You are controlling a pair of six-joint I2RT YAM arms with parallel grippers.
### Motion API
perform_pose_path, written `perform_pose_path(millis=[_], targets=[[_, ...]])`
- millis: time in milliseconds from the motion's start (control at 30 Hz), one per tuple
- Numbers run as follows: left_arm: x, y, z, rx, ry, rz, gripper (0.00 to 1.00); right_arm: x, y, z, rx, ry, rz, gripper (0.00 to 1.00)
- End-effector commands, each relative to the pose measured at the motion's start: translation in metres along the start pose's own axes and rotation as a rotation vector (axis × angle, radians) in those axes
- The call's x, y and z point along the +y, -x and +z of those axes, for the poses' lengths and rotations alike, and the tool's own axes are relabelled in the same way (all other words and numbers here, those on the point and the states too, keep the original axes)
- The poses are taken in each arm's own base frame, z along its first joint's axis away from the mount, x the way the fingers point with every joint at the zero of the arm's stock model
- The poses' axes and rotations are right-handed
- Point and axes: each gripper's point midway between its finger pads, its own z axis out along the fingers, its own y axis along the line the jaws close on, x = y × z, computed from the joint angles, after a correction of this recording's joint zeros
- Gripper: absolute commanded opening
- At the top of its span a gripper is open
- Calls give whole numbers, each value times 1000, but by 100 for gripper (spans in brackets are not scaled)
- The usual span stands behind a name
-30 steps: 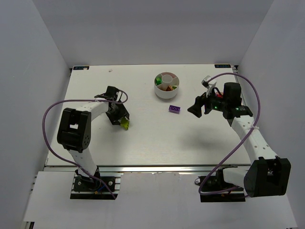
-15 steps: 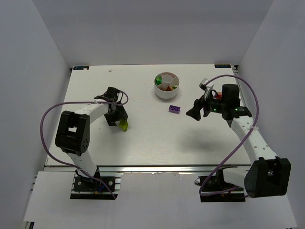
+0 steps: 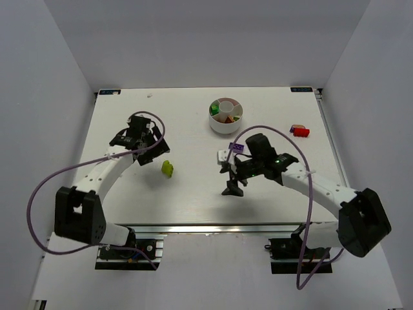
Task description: Sort the legos into containers by color
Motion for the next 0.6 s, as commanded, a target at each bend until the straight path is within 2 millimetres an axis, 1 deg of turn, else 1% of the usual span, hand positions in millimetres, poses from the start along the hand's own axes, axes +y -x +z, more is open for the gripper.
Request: perform_pose_path(millis=[0,33,67,100,133,167,200,233,267,300,333,367,400,433,467,500,533,567], targets=[[2,4,-30,-64,-34,-27,85,-16,21,39,-19,-24,-227,89],[2,2,-35,-69,-45,-43,86,-18,23,47,-8,-20,-233,89],[9,-6,-35,-62,-40,-55,86,-20,22,57,14,-28,-217,89],[11,-9,-39,-70,-47,-66,87,-24,28,76,18,-17,-208,89],[10,-8,-50,-101,-74,-95,87,-27,31,85,28,-24,-190,89],[18,-18,-49,-92,-66,-107,87,-30,32,95,42,-28,-174,90],[22,-20,-52,-102,-64,-121,87,-30,20,114,95,-29,-135,89],[22,-20,-63,-132,-87,-144,87,-38,33,122,86,-53,-141,89],[25,-23,-65,-139,-86,-155,87,-41,33,130,98,-64,-129,89],[33,-30,-65,-136,-71,-164,87,-43,24,143,126,-79,-85,90],[36,-31,-68,-145,-71,-180,87,-52,35,148,107,-106,-80,89],[39,-32,-76,-163,-80,-185,88,-58,36,154,109,-128,-70,89],[43,-37,-77,-163,-70,-188,88,-59,26,165,132,-123,-47,89],[48,-37,-79,-178,-59,-193,88,-66,38,171,113,-138,-31,89],[52,-38,-84,-187,-53,-195,88,-70,38,176,116,-147,-23,89],[55,-39,-87,-193,-44,-194,88,-72,30,185,133,-142,-9,89],[59,-38,-89,-206,-30,-187,88,-74,29,188,135,-147,-6,89],[61,-37,-92,-214,-23,-183,88,-82,37,192,127,-171,-4,90]])
